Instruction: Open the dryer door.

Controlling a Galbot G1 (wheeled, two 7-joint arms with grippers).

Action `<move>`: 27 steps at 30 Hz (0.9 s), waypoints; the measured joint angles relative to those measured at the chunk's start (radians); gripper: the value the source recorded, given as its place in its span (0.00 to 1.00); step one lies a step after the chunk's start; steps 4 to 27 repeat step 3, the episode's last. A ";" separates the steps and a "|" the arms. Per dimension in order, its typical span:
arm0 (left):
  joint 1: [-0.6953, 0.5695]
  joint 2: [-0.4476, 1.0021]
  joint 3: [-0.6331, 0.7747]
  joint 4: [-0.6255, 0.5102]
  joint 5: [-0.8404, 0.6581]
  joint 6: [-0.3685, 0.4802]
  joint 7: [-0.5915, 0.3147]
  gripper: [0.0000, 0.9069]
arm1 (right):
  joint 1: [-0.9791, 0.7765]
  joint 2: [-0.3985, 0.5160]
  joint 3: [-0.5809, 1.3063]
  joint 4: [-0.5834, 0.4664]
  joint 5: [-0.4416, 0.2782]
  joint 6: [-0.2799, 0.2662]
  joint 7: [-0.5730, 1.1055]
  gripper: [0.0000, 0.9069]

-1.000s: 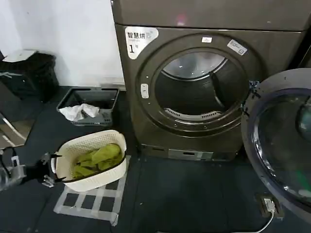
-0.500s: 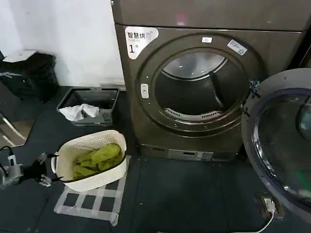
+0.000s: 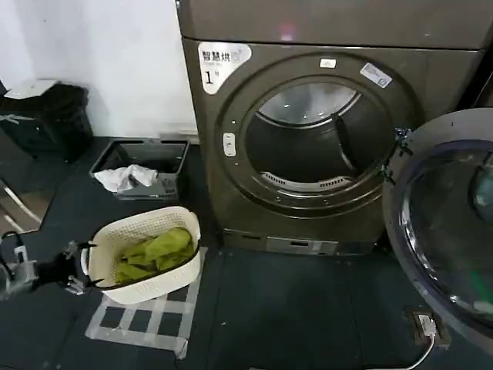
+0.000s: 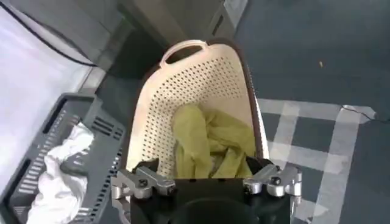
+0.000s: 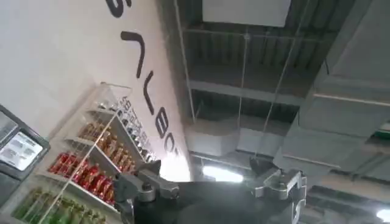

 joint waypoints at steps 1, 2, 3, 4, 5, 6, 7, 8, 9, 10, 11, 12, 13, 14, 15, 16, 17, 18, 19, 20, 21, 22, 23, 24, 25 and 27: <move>-0.001 0.000 0.000 0.000 0.001 -0.001 0.000 1.00 | 0.000 0.000 0.001 0.000 0.000 0.000 0.000 1.00; -0.002 0.000 0.000 0.000 0.001 -0.001 0.000 1.00 | 0.000 -0.001 0.002 -0.001 0.000 0.000 0.000 1.00; -0.003 0.001 0.000 0.000 0.001 -0.001 0.000 1.00 | 0.000 -0.001 0.001 -0.002 0.000 0.001 0.000 1.00; -0.003 0.001 0.000 0.000 0.001 -0.001 0.000 1.00 | 0.000 -0.001 0.001 -0.002 0.000 0.001 0.000 1.00; -0.003 0.001 0.000 0.000 0.001 -0.001 0.000 1.00 | 0.000 -0.001 0.001 -0.002 0.000 0.001 0.000 1.00; -0.003 0.001 0.000 0.000 0.001 -0.001 0.000 1.00 | 0.000 -0.001 0.001 -0.002 0.000 0.001 0.000 1.00; -0.003 0.001 0.000 0.000 0.001 -0.001 0.000 1.00 | 0.000 -0.001 0.001 -0.002 0.000 0.001 0.000 1.00; -0.003 0.001 0.000 0.000 0.001 -0.001 0.000 1.00 | 0.000 -0.001 0.001 -0.002 0.000 0.001 0.000 1.00; -0.003 0.001 0.000 0.000 0.001 -0.001 0.000 1.00 | 0.000 -0.001 0.001 -0.002 0.000 0.001 0.000 1.00; -0.003 0.001 0.000 0.000 0.001 -0.001 0.000 1.00 | 0.000 -0.001 0.001 -0.002 0.000 0.001 0.000 1.00; -0.003 0.001 0.000 0.000 0.001 -0.001 0.000 1.00 | 0.000 -0.001 0.001 -0.002 0.000 0.001 0.000 1.00; -0.003 0.001 0.000 0.000 0.001 -0.001 0.000 1.00 | 0.000 -0.001 0.001 -0.002 0.000 0.001 0.000 1.00; -0.003 0.001 0.000 0.000 0.001 -0.001 0.000 1.00 | 0.000 -0.001 0.001 -0.002 0.000 0.001 0.000 1.00; -0.003 0.001 0.000 0.000 0.001 -0.001 0.000 1.00 | 0.000 -0.001 0.001 -0.002 0.000 0.001 0.000 1.00; -0.003 0.001 0.000 0.000 0.001 -0.001 0.000 1.00 | 0.000 -0.001 0.001 -0.002 0.000 0.001 0.000 1.00; -0.003 0.001 0.000 0.000 0.001 -0.001 0.000 1.00 | 0.000 -0.001 0.001 -0.002 0.000 0.001 0.000 1.00; -0.003 0.001 0.000 0.000 0.001 -0.001 0.000 1.00 | 0.000 -0.001 0.001 -0.002 0.000 0.001 0.000 1.00; -0.003 0.001 0.000 0.000 0.001 -0.001 0.000 1.00 | 0.000 -0.001 0.001 -0.002 0.000 0.001 0.000 1.00; -0.003 0.001 0.000 0.000 0.001 -0.001 0.000 1.00 | 0.000 -0.001 0.001 -0.002 0.000 0.001 0.000 1.00; -0.003 0.001 0.000 0.000 0.001 -0.001 0.000 1.00 | 0.000 -0.001 0.001 -0.002 0.000 0.001 0.000 1.00; -0.003 0.001 0.000 0.000 0.001 -0.001 0.000 1.00 | 0.000 -0.001 0.001 -0.002 0.000 0.001 0.000 1.00; -0.003 0.001 0.000 0.000 0.001 -0.001 0.000 1.00 | 0.000 -0.001 0.001 -0.002 0.000 0.001 0.000 1.00; -0.003 0.001 0.000 0.000 0.001 -0.001 0.000 1.00 | 0.000 -0.001 0.001 -0.002 0.000 0.001 0.000 1.00; -0.003 0.001 0.000 0.000 0.001 -0.001 0.000 1.00 | 0.000 -0.001 0.001 -0.002 0.000 0.001 0.000 1.00; -0.003 0.001 0.000 0.000 0.001 -0.001 0.000 1.00 | 0.000 -0.001 0.001 -0.002 0.000 0.001 0.000 1.00; -0.003 0.001 0.000 0.000 0.001 -0.001 0.000 1.00 | 0.000 -0.001 0.001 -0.002 0.000 0.001 0.000 1.00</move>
